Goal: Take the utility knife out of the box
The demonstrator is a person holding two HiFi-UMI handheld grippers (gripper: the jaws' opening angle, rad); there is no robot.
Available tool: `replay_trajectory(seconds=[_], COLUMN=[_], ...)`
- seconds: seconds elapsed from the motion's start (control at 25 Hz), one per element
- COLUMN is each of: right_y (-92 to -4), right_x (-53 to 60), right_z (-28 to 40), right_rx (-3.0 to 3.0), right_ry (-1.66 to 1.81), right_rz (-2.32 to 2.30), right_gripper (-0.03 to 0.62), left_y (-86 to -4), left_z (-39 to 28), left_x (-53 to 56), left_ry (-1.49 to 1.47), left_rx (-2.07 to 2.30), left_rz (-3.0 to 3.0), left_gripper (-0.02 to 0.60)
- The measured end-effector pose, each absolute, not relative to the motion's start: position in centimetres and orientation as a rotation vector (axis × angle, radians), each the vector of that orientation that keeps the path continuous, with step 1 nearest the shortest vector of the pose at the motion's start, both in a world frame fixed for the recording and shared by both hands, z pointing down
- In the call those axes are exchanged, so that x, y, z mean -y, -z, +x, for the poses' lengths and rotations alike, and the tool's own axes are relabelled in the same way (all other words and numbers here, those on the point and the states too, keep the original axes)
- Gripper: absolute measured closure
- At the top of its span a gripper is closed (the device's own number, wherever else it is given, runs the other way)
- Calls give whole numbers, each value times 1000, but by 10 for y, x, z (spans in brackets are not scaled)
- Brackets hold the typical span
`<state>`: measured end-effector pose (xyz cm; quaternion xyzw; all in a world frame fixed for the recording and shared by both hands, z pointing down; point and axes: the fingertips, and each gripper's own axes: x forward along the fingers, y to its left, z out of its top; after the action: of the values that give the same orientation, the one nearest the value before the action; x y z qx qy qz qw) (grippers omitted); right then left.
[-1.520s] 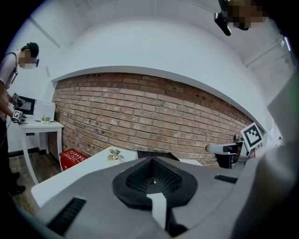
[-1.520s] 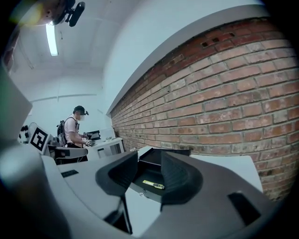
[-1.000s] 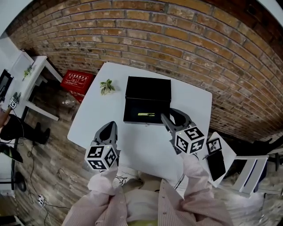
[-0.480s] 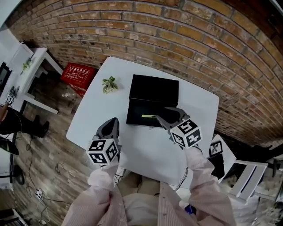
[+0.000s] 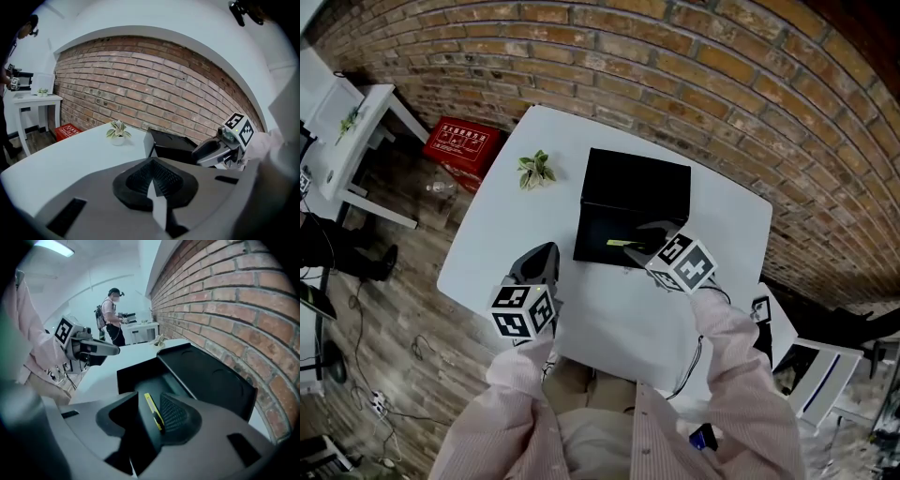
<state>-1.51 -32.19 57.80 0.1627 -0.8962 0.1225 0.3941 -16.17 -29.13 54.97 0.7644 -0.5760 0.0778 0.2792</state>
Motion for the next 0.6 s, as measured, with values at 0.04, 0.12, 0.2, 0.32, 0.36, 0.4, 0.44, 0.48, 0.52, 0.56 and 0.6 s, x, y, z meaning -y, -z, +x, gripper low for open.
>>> replay_trajectory(seconds=[0.04,0.12,0.2,0.32,0.36,0.4,0.44,0.48,0.52,0.56,0.6], right_y=[-583,-592,-600,-613,-617,-620,-623,-626,-628,-631,-633], right_x=[322,323,324,325,325,325,325,324,323,322,321], right_z=[-17,-19,-21,-24,-24,-23,-23,-22,-22,-22,-21], right_rx=[2252,2215,2183,2136,2118,2101,2086,2073,2061,2050,2038], right_ry=[-306,-303,-293,-285,-281,-275,-269,-264,-260,-256,-250], right_rz=[392,353,321,284,272,260,249,237,224,211,199], right_gripper=[444,444,445,445,445,445,445,445,445,445,445], left_y=[-553,-558,-563,-570,-571,-572,-573,-574,-574,-575,-575], left_z=[-162,-163,-163,-164,-164,-164,-163,-163,-162,-161,-160], left_x=[292,293,295,296,297,297,298,298,299,299,299], left_ry=[-212,-217,-219,-223,-224,-225,-226,-227,-228,-228,-228], left_rx=[1539,1529,1519,1503,1498,1493,1489,1485,1481,1478,1475], left_rz=[2046,2038,2032,2021,2019,2018,2018,2018,2019,2020,2020], left_gripper=[589,589,589,589,589,589,589,589,589,589,589])
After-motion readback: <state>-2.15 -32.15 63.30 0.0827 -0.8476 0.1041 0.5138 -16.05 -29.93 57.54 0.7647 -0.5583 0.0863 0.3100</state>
